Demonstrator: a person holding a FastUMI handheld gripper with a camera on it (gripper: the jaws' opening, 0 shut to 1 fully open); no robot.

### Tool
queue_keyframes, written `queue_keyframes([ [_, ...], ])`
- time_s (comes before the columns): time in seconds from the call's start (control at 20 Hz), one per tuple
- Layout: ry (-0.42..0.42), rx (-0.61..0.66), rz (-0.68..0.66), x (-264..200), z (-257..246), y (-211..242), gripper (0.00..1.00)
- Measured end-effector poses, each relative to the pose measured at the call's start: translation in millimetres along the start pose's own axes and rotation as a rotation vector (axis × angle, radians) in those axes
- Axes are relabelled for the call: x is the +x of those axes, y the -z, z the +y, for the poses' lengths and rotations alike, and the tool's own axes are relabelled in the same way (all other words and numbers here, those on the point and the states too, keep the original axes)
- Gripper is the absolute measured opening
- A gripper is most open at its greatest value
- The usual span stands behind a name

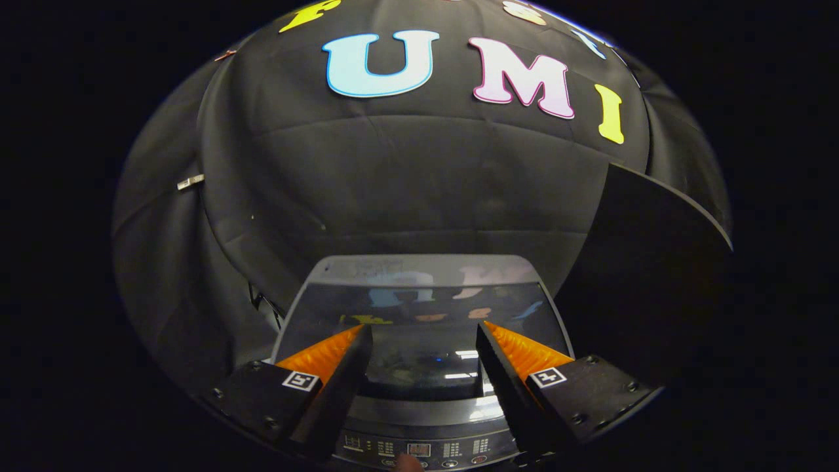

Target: Put the clothes into the washing machine and then close the washing machine lid.

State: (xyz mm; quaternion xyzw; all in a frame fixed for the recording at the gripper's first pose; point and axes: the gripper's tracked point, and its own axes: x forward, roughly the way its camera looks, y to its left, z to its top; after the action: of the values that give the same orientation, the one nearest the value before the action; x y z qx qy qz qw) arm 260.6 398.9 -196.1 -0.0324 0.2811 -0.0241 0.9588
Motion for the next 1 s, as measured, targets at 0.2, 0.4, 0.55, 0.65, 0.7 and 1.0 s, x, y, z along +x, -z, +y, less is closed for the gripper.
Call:
queue_keyframes([
  [0.2,0.005,-0.008,0.039,-3,0,37,1.0],
  [0.4,0.001,-0.006,0.05,-7,1,48,1.0],
  [0.55,-0.006,-0.013,-0.003,-24,-3,28,1.0],
  [0.65,0.0,-0.037,-0.054,-44,-15,9,1.0],
  [0.7,0.0,-0.047,-0.08,-55,-21,0,0.99],
  [1.0,-0.068,-0.048,-0.238,-131,-59,-48,0.99],
])
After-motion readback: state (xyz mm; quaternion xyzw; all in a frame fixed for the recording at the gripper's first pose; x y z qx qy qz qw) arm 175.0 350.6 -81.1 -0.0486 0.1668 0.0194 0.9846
